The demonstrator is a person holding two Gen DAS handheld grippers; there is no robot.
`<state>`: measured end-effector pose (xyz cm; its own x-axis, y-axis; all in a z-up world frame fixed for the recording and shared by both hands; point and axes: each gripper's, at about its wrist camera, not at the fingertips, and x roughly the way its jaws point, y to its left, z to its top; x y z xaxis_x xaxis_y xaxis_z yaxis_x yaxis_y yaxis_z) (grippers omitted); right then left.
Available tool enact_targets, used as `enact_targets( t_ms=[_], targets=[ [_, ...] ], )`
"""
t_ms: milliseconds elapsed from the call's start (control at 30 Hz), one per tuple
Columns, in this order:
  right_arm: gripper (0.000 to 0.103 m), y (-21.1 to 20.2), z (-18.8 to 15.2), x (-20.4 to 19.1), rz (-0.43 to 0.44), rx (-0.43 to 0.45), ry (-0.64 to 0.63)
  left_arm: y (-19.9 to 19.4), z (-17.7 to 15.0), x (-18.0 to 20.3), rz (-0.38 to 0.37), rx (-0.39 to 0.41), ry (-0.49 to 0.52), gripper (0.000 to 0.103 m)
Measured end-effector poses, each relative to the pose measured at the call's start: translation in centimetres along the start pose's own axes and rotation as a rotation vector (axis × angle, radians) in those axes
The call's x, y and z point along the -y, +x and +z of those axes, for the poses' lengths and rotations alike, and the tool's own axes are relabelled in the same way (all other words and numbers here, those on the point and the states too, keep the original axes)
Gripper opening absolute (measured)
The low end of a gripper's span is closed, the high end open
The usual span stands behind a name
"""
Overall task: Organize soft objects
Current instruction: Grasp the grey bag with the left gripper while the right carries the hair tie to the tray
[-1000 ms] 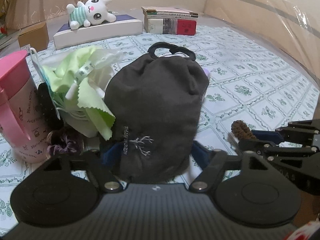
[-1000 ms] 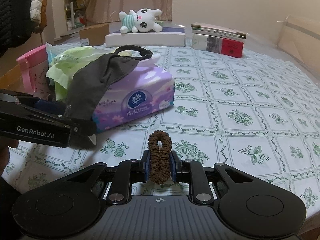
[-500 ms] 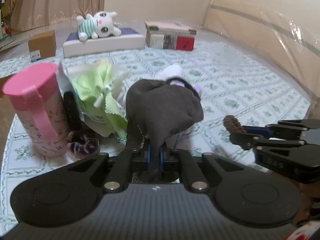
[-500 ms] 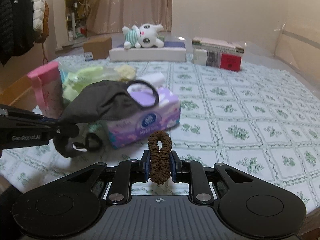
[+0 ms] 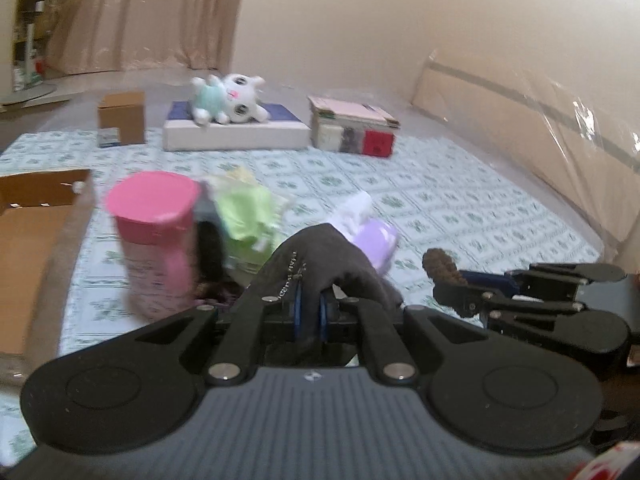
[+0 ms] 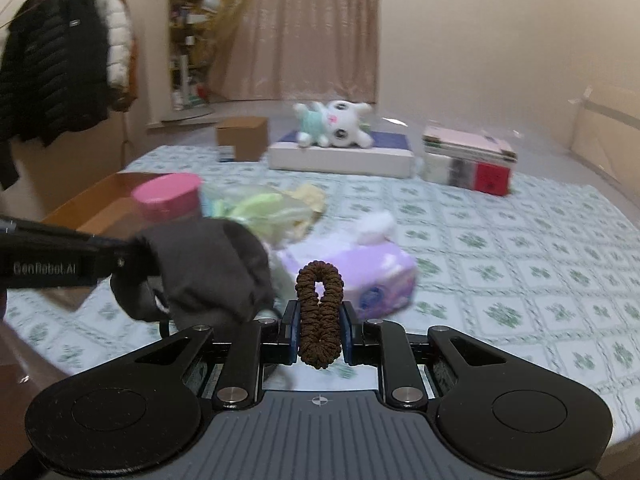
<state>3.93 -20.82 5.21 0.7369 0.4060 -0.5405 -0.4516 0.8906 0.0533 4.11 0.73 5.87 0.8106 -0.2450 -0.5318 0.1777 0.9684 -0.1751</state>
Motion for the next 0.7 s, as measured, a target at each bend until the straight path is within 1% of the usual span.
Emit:
enact_targets(
  t_ms=[167, 267, 400, 533, 700],
  targets=[
    [0.020, 1.7, 1.7, -4.1, 0.112, 0.003, -0.044, -3.5, 0.6, -4.5, 0.091, 0.040, -0.046, 0.007],
    [0.020, 3.5, 3.1, -7.4, 0.183, 0.008, -0.089, -5.5, 1.0, -8.0, 0.169, 0.064, -0.072, 0.007],
    [0.020, 6.5, 5.1, -12.1, 0.267, 0.009, -0.134, -7.4, 1.5, -13.1, 0.256, 0.084, -0.116, 0.007],
    [0.020, 9.9, 6.9, -16.5, 0.349, -0.001, -0.160, -8.4, 2.0, -18.3, 0.340, 0.087, -0.142, 0.007],
    [0.020, 14.5, 8.5, -20.7, 0.411, -0.026, -0.177, -8.3, 2.1, -23.8, 0.406, 0.059, -0.166, 0.008]
  ],
)
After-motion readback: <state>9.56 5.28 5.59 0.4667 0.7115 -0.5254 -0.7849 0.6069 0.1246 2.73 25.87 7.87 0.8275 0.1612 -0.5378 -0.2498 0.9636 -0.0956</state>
